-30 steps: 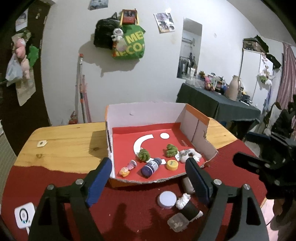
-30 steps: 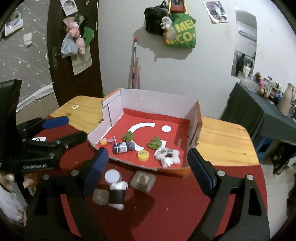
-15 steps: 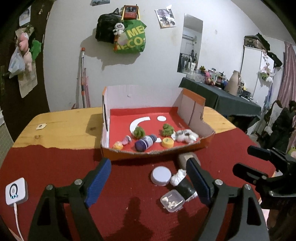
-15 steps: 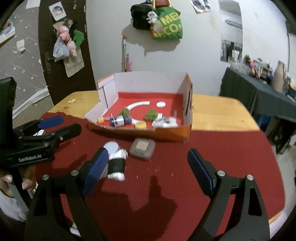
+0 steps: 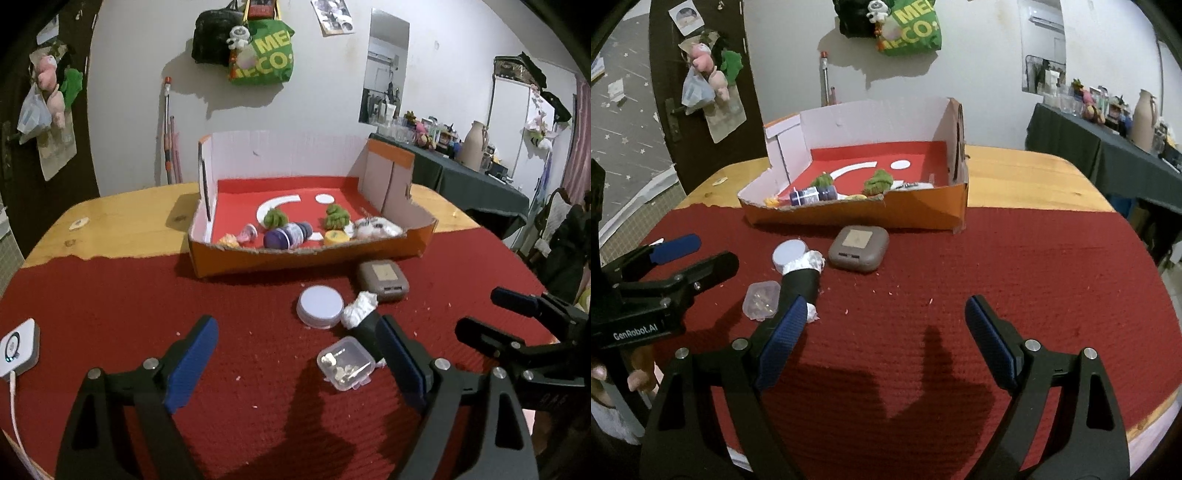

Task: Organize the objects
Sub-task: 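Withdraw both tools from the box toward the remaining items, then grasp the clear plastic container with left tool while right tool grasps the black tissue cup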

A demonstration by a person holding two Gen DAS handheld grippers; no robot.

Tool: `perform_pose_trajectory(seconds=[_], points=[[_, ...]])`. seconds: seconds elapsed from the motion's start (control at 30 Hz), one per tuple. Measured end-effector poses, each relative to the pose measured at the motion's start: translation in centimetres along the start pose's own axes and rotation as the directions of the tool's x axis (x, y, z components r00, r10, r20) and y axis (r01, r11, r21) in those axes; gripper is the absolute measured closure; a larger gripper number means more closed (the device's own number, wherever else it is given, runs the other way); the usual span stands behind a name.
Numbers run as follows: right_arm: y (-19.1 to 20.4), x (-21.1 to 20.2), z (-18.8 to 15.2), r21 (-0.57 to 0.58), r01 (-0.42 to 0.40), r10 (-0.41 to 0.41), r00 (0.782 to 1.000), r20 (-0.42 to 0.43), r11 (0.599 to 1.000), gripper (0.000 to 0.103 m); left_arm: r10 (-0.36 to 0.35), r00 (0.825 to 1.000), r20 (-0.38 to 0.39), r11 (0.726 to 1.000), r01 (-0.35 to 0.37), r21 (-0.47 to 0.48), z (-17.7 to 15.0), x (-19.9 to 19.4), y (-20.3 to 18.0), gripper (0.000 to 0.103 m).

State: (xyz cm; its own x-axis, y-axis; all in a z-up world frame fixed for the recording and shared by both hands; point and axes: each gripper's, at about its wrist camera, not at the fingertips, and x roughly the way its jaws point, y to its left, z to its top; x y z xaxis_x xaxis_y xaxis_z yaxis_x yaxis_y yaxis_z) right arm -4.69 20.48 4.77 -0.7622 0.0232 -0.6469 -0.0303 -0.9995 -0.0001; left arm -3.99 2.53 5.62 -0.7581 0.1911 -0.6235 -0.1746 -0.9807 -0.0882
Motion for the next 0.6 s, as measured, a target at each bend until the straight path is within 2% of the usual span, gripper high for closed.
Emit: perform_pose_trajectory(seconds=[0.6], points=[[0.4,1.5,-0.2,-0.006,-0.010,0.009,0.999,-0.035,1.000,0.015,-0.003,0.997,-0.075,1.000,0.002,-0.016,-1.3,2.0,0.7,0.012]])
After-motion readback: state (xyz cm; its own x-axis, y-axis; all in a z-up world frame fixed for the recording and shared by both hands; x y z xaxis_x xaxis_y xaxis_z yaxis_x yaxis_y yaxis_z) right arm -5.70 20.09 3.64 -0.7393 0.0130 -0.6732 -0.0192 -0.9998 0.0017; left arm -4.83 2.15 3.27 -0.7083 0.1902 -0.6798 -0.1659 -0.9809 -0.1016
